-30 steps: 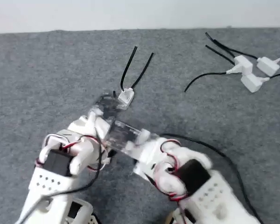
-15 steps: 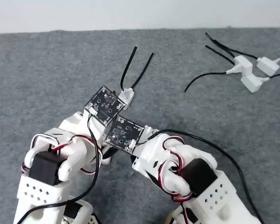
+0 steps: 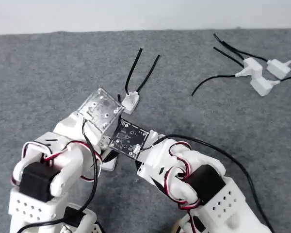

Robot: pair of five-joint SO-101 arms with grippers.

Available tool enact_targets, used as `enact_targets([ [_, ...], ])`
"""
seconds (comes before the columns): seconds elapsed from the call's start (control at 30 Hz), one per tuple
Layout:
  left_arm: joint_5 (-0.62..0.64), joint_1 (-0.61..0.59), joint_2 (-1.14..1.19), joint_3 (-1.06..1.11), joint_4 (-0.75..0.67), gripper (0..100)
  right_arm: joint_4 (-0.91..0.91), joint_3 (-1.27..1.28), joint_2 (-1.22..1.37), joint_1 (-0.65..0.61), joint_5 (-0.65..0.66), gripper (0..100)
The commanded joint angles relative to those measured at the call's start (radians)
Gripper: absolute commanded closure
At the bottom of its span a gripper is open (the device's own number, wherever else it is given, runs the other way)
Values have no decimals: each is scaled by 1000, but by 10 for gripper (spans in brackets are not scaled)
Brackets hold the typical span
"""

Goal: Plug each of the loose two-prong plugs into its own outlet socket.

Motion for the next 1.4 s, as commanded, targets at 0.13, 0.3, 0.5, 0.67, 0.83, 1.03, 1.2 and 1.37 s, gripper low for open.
enact_targets([
  [0.13,14,-2,-9,-59,3,705,-18,-15,-15,-4,-12,991],
  [0.3,14,0,-77,-67,5,705,-18,-15,-15,-2,-12,991],
  [0.5,14,0,-123,45,-5,705,-18,-17,-15,-2,-12,991],
  [0.67,14,0,-109,209,-112,705,-18,-18,-15,-4,-12,991],
  [0.83,14,37,-110,288,-158,705,-18,-18,-15,-5,-12,991],
  [1.03,11,40,-110,228,-158,705,-16,-17,-15,-7,-12,991],
  [1.2,9,41,-104,105,-95,705,-16,-15,-15,-4,-12,991],
  [1.37,9,43,-110,59,-61,705,-15,-15,-15,-4,-12,991],
])
